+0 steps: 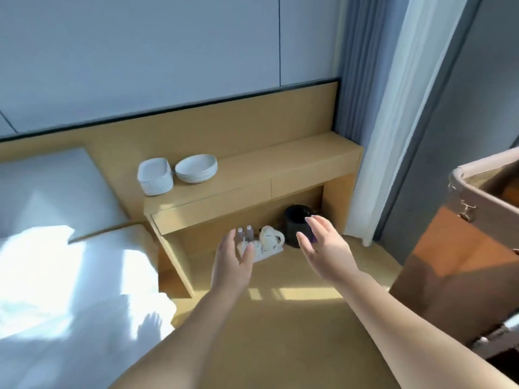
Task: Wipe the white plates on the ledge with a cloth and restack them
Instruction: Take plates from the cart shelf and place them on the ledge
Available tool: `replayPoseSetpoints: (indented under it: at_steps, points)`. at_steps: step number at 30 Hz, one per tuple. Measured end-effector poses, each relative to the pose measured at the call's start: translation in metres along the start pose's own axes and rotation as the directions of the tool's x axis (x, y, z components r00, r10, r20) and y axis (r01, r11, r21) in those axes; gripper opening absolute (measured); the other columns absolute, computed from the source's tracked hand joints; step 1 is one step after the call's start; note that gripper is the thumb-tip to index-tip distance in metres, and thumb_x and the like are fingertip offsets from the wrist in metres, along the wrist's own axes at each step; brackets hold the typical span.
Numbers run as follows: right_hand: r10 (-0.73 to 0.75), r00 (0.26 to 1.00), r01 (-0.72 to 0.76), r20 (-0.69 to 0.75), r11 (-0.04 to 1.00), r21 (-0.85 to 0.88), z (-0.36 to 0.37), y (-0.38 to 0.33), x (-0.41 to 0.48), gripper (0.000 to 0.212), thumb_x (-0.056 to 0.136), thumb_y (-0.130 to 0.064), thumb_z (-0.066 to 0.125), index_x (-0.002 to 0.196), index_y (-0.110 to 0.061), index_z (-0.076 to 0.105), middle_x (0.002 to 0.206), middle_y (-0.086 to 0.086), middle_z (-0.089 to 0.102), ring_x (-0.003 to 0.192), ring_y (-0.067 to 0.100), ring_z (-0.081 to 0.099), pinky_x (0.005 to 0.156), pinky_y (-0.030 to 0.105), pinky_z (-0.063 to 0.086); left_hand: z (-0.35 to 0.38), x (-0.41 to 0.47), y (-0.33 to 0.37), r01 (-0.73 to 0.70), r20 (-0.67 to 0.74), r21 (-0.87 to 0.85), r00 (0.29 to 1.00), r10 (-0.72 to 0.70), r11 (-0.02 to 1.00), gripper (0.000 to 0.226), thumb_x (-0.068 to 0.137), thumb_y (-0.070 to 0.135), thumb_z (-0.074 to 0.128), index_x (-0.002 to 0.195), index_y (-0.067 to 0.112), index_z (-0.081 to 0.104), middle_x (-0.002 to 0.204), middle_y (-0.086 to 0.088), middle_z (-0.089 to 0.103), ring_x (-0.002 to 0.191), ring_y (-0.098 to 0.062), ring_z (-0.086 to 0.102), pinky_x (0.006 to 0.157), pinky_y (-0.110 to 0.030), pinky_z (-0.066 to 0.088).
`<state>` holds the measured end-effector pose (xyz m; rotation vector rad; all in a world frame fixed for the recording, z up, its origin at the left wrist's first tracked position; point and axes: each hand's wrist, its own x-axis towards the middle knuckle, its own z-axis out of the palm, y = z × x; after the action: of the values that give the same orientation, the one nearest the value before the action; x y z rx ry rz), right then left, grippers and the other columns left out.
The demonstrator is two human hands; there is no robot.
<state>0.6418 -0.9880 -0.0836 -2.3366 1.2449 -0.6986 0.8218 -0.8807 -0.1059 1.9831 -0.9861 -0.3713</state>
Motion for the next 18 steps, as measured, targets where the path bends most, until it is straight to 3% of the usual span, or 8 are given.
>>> replayPoseSetpoints:
  at_steps: [3, 14, 18]
  points:
    - [-0.032, 0.995, 0.03, 0.092, 0.999, 0.025, 0.025, -0.024, 0.028, 0.055, 0.1, -0.046, 0.042, 0.148, -0.02, 0.037, 0.153, -0.005, 0.033, 0.137, 0.013, 0.036, 0.106, 0.024, 0.031, -0.025, 0.022, -0.024, 0.057, -0.056, 0.001, 0.997, -0.057, 0.998, 0.061, 0.096, 0.04, 0.05, 0.149, 0.017, 0.03, 0.152, 0.0, 0.034, 0.139, -0.015, 0.033, 0.11, -0.028, 0.03]
    - [-0.172, 0.964, 0.161, 0.205, 0.984, 0.072, 0.097, -0.037, 0.171, 0.056, 0.098, -0.047, 0.046, 0.145, -0.017, 0.041, 0.152, -0.002, 0.036, 0.129, 0.018, 0.046, 0.1, 0.027, 0.04, -0.032, 0.146, -0.06, 0.157, -0.204, 0.009, 0.967, -0.151, 0.988, 0.06, 0.097, 0.039, 0.049, 0.149, 0.015, 0.03, 0.152, 0.001, 0.033, 0.139, -0.014, 0.033, 0.105, -0.02, 0.025]
    - [-0.191, 0.946, 0.174, 0.263, 0.981, 0.087, 0.11, -0.031, 0.246, 0.055, 0.099, -0.048, 0.043, 0.145, -0.018, 0.039, 0.154, -0.003, 0.033, 0.104, 0.016, 0.062, 0.092, 0.026, 0.041, -0.022, 0.212, -0.059, 0.204, -0.246, 0.0, 0.949, -0.198, 0.979, 0.061, 0.097, 0.039, 0.048, 0.149, 0.015, 0.029, 0.154, 0.0, 0.031, 0.14, -0.015, 0.031, 0.111, -0.027, 0.027]
